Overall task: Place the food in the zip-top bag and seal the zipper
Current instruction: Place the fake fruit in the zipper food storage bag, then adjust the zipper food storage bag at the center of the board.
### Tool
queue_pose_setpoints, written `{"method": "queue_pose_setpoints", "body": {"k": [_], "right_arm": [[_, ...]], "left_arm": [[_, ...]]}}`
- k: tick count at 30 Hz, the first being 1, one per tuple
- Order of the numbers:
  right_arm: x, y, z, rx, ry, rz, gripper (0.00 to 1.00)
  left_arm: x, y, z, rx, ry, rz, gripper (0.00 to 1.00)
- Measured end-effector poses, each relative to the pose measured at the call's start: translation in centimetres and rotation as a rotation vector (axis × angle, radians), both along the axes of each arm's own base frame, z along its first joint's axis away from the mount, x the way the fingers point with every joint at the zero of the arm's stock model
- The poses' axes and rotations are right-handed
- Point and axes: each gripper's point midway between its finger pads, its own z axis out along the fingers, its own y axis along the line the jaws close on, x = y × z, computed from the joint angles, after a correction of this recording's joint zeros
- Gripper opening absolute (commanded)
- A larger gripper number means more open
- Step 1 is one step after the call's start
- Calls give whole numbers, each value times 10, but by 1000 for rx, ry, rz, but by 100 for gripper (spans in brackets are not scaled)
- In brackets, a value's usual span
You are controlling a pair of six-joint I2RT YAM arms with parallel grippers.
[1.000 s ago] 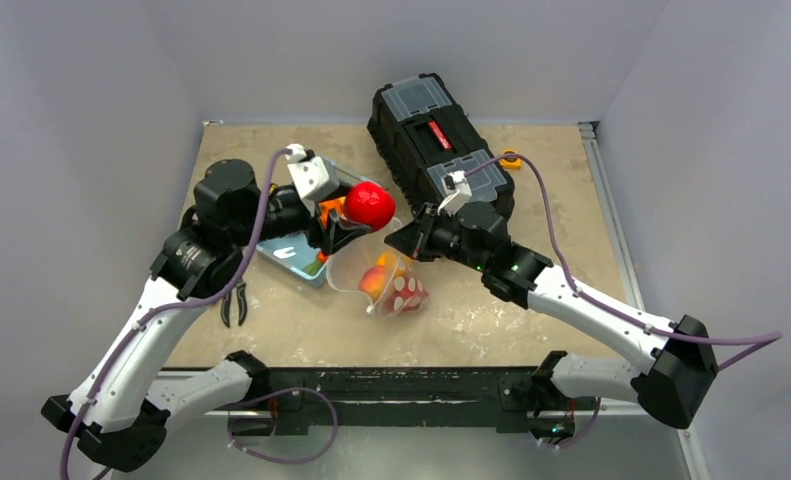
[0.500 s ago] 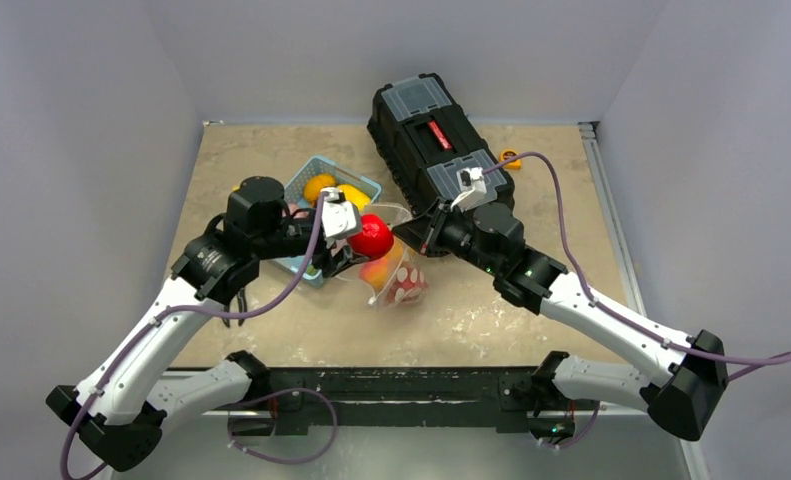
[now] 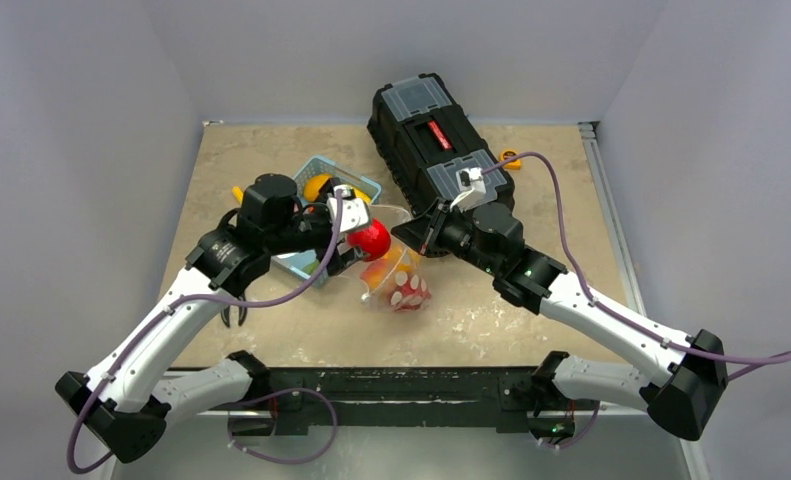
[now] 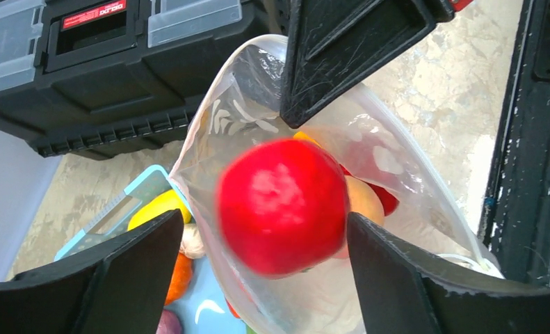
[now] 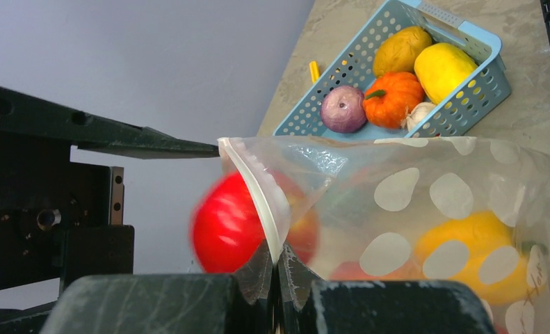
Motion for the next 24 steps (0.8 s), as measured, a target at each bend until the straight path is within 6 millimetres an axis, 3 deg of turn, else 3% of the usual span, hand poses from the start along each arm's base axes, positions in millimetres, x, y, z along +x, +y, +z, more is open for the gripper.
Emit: {"method": "queue_pose_setpoints", "body": {"k": [9, 19, 24], "right_arm": [[-1, 0, 1, 1, -1, 4, 0], [-2, 0, -7, -8, 5, 9, 0], [-1, 3, -10, -14, 11, 16, 0]], "left_arm": [[12, 2, -5, 16, 7, 55, 96], [13, 21, 40, -91, -132, 170, 97], [21, 30, 46, -103, -173, 236, 100]]}}
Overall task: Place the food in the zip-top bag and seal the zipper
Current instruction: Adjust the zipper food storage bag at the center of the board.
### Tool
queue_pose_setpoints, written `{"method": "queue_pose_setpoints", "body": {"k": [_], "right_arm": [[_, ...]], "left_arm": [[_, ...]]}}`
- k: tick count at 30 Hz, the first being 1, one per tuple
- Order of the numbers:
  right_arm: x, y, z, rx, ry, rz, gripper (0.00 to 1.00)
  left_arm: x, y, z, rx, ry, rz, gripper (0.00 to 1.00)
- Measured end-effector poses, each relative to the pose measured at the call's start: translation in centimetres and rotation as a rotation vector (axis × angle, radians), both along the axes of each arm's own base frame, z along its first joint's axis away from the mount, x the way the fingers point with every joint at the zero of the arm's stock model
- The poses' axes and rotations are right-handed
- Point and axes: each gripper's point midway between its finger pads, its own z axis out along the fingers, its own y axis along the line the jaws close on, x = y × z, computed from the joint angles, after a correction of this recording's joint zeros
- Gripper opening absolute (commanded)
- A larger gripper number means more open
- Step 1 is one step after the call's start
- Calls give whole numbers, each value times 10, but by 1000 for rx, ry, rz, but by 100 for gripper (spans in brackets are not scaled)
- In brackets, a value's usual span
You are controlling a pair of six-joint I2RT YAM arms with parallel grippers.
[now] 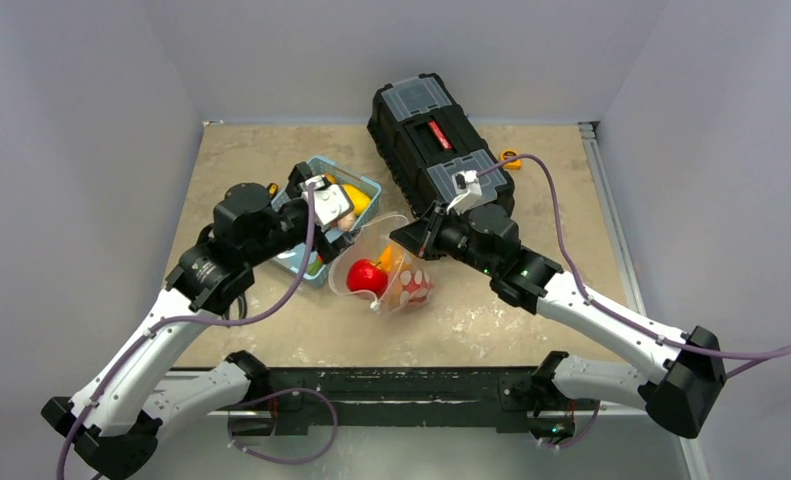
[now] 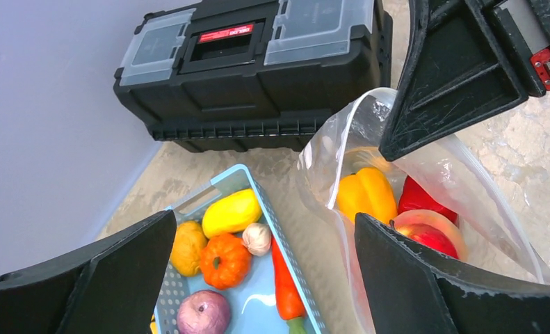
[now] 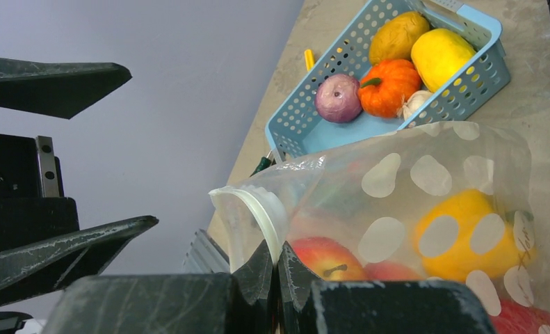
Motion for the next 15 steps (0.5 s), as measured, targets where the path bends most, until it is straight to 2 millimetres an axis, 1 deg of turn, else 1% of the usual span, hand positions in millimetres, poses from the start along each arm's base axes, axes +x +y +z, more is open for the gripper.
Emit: {"method": "queue_pose_setpoints", "body": {"k": [4, 6, 9, 12, 15], "right_arm": [[0, 0, -3, -7, 7, 0, 0], [0, 0, -3, -6, 7, 0, 0], [-2, 1, -2, -4, 8, 11, 0], [-3, 3, -1, 5, 9, 22, 0], [-6, 5, 2, 16, 5, 43, 0]], "left_arm": [[6, -5, -13, 23, 40, 0, 98], [10, -6, -24, 17, 101, 26, 97], [9, 0, -38, -35, 227, 121, 95], [-5, 10, -43, -157, 381, 240, 90], [-29, 18, -40, -320, 513, 316, 88]]}}
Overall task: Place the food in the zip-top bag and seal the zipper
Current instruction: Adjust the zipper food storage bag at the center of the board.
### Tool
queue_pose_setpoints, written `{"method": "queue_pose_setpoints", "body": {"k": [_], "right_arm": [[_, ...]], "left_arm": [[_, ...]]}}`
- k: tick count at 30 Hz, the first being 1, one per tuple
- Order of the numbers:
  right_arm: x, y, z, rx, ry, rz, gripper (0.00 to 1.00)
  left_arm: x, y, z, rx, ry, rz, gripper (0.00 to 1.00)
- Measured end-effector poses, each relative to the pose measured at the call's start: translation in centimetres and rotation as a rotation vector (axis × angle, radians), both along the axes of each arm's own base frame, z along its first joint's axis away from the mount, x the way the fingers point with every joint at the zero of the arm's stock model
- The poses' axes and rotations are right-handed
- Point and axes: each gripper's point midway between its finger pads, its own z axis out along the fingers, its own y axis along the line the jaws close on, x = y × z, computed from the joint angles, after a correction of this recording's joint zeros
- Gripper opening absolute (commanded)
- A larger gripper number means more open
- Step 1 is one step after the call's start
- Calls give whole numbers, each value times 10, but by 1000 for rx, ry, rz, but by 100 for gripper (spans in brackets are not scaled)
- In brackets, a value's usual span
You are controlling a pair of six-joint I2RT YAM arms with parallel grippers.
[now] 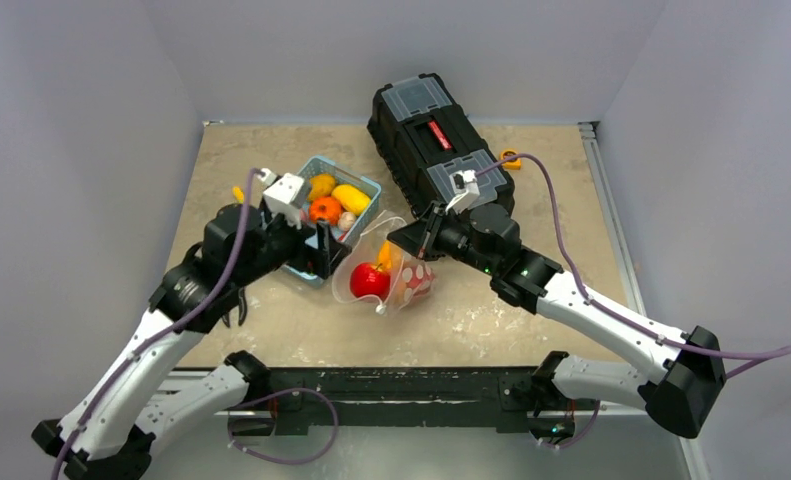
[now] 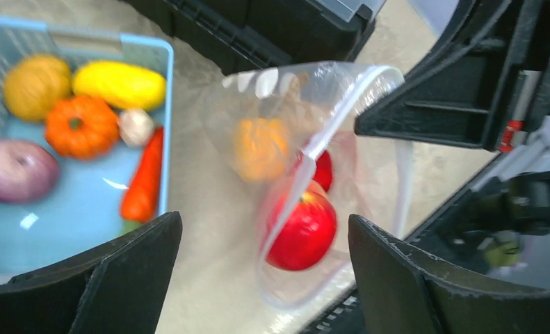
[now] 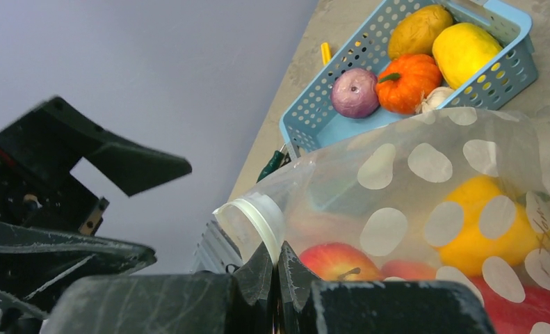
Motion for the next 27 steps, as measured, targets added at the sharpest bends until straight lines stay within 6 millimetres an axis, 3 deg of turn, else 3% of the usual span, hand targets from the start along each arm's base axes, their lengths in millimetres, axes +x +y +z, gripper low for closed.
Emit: {"method": "queue_pose_setpoints", "body": {"k": [5, 10, 12, 13, 16, 19, 23, 27], "right_arm": [[-3, 0, 4, 9, -8, 12, 0], [-8, -3, 15, 33, -30, 26, 0], [-10, -3, 19, 47, -41, 30, 0], [-11, -4, 19, 50, -45, 33, 0], [-14, -4, 16, 48, -41, 44, 0], [-15, -4, 12, 41, -35, 47, 0], [-15, -6, 6, 14, -32, 48, 0], [-17, -9, -18, -74, 2, 56, 0]], "left_arm": [[-39, 9, -17, -186, 169, 77, 84], [-56, 2, -60, -234, 358, 94, 64], [-62, -2, -78, -243, 428, 93, 53], [-65, -5, -88, -249, 467, 91, 41], [-70, -10, -103, -252, 539, 88, 20], [-71, -17, -100, -282, 561, 61, 0], [-71, -36, -76, -386, 549, -23, 0], [-65, -51, -50, -491, 544, -67, 0]]}}
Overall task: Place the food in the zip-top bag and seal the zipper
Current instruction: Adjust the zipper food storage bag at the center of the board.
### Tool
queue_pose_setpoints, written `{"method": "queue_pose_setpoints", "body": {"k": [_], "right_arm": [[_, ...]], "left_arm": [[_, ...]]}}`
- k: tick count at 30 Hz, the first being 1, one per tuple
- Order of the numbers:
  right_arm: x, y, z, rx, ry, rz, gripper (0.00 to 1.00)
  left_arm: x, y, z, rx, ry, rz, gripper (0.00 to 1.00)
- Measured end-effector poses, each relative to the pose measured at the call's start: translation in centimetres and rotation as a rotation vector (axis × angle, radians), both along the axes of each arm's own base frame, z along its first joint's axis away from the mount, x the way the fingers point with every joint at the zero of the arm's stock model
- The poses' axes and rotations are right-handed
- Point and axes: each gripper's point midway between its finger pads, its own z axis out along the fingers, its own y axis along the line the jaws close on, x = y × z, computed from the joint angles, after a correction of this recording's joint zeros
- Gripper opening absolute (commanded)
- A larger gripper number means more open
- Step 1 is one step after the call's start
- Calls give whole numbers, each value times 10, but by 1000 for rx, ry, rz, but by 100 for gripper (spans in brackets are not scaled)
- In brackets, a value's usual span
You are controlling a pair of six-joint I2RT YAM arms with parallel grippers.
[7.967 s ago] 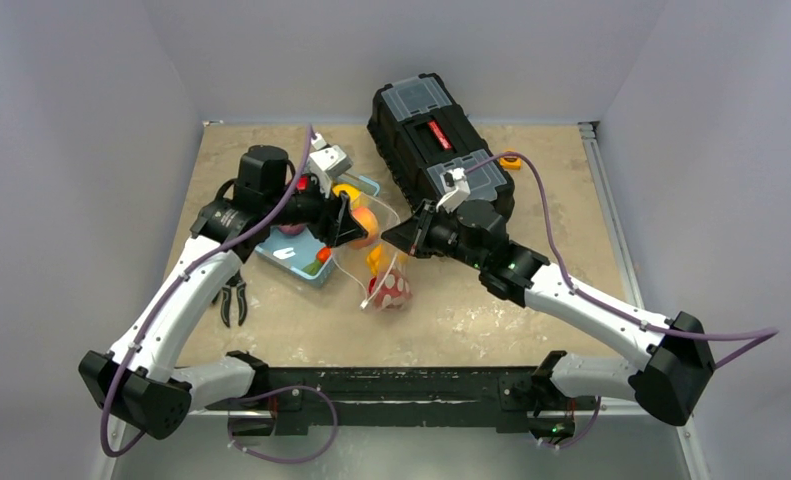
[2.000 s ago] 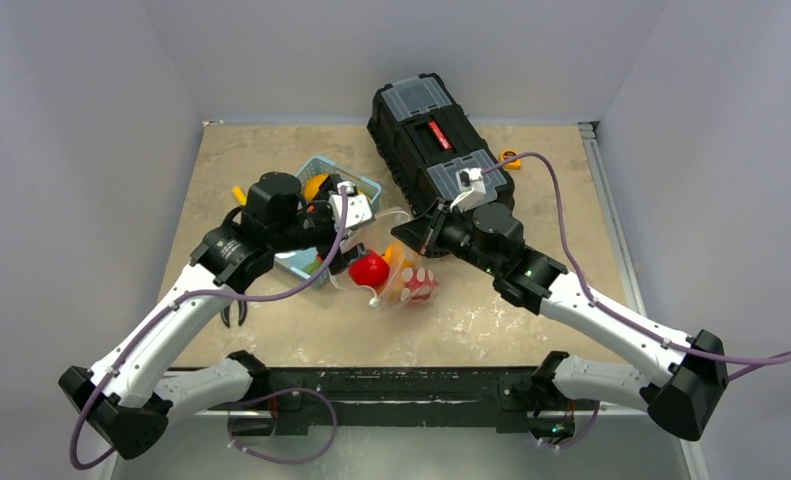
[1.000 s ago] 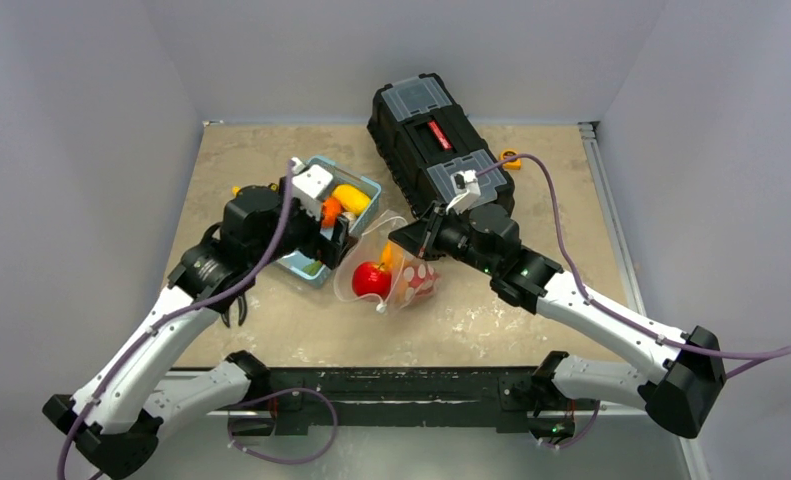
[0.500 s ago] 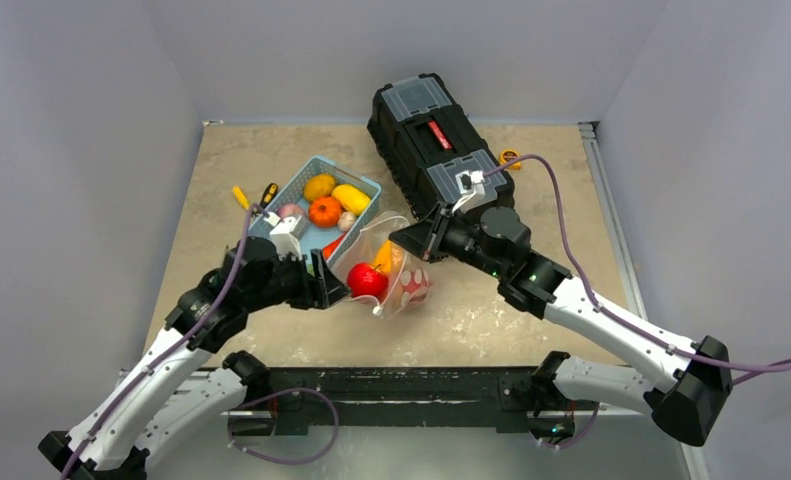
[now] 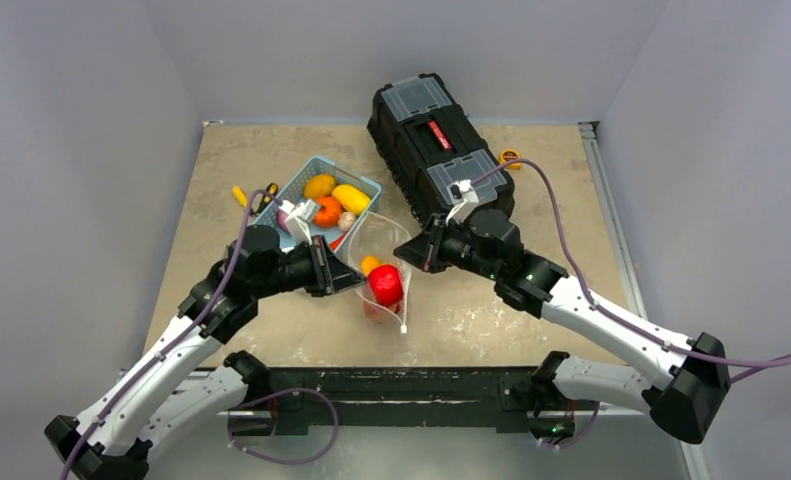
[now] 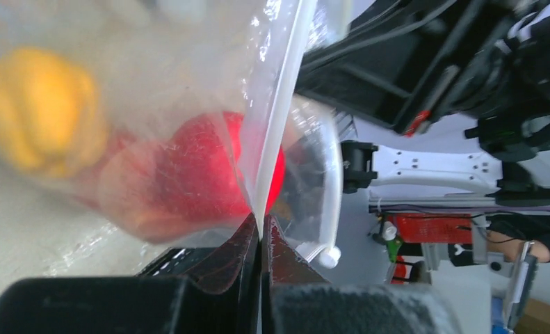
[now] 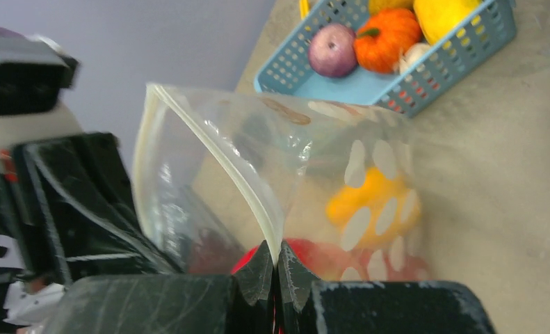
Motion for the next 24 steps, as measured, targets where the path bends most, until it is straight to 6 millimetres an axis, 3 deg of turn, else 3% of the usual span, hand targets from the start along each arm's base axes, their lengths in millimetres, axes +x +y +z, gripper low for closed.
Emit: {"method": "queue_pose_setpoints", "body": {"k": [5, 6, 9, 13, 18, 21, 22, 24], "right_arm": [[-8, -8, -18, -107, 49, 18, 0], [-11, -9, -3, -116, 31, 29, 0], [-10, -10, 8, -112, 17, 28, 0], [6, -2, 17, -147, -9, 11, 0], [23, 2, -24, -296, 21, -1, 0], [20, -5, -30, -331, 19, 1, 0], [18, -8, -24, -323, 3, 1, 0], [14, -12, -10, -293, -31, -3, 0]], "left_arm": [[10, -13, 24, -87, 16, 11, 0], [11, -18, 36, -144, 24, 7, 0], [12, -16, 39, -152, 21, 26, 0], [18, -6, 18, -97, 40, 95, 0], [19, 2, -23, -13, 117, 125, 0], [16, 4, -24, 9, 110, 113, 0], [16, 4, -23, 18, 104, 107, 8], [16, 4, -16, 37, 83, 90, 36]]}}
